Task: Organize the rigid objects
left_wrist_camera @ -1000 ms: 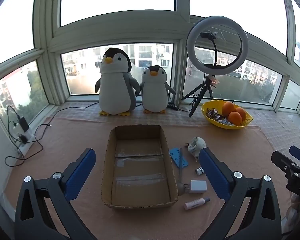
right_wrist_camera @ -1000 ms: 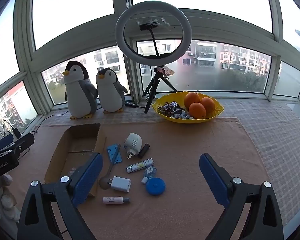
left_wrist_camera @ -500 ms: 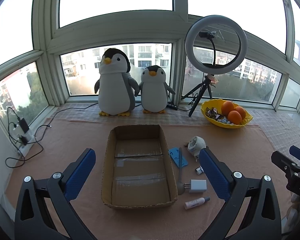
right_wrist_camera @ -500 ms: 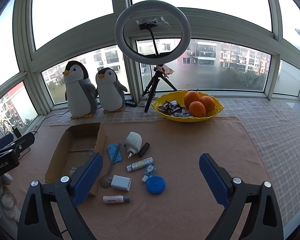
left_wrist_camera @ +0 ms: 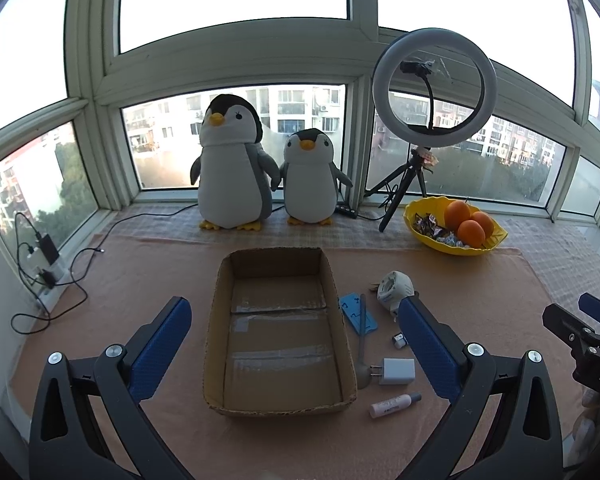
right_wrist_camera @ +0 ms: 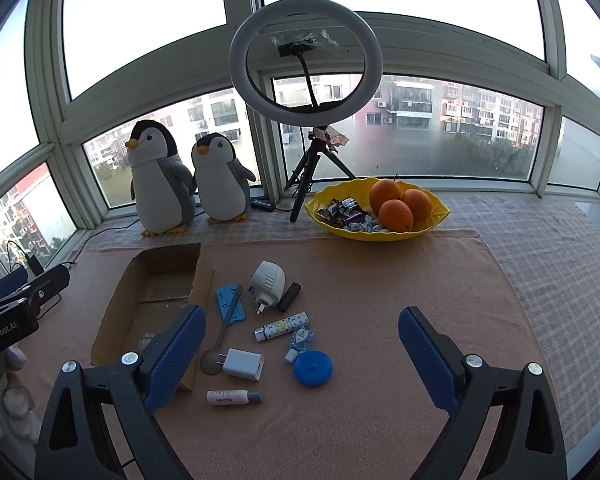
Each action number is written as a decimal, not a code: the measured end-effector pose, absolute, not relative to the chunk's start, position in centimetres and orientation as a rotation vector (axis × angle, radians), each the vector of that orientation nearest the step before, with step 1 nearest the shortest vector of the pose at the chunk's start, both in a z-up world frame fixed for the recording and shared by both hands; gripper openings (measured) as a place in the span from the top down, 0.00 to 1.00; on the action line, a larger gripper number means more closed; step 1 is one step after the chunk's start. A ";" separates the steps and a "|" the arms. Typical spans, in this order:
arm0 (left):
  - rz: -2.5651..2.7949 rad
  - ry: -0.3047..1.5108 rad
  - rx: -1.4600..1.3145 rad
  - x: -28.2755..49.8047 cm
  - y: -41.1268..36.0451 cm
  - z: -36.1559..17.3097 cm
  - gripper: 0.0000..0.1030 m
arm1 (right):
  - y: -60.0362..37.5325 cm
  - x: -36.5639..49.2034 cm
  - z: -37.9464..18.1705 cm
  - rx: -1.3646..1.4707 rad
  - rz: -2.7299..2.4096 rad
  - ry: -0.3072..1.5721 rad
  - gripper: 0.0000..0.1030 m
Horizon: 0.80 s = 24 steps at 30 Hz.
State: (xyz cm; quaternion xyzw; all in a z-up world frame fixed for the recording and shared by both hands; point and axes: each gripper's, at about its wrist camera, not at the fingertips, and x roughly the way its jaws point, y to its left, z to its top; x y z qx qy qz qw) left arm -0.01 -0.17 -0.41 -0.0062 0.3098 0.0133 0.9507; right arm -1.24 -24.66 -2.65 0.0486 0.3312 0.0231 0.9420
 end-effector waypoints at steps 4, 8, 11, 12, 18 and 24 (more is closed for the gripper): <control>0.027 0.629 -0.011 0.0 -0.2 -0.4 0.00 | -24.6 -1.3 -2.6 0.102 0.046 0.675 0.08; 0.027 0.631 -0.009 0.1 0.0 -0.6 0.00 | -24.6 -1.3 -2.6 0.102 0.042 0.675 0.08; 0.025 0.632 -0.009 0.1 -0.3 -0.4 0.00 | -24.7 -1.2 -2.6 0.105 0.043 0.679 0.08; 0.025 0.633 -0.008 0.1 -0.4 -0.4 0.00 | -24.7 -1.2 -2.6 0.105 0.042 0.678 0.08; 0.026 0.634 -0.007 0.1 -0.5 -0.5 0.00 | -24.8 -1.2 -2.6 0.106 0.043 0.682 0.08; 0.025 0.636 -0.008 0.2 -0.5 -0.5 0.00 | -24.9 -1.1 -2.5 0.106 0.042 0.685 0.08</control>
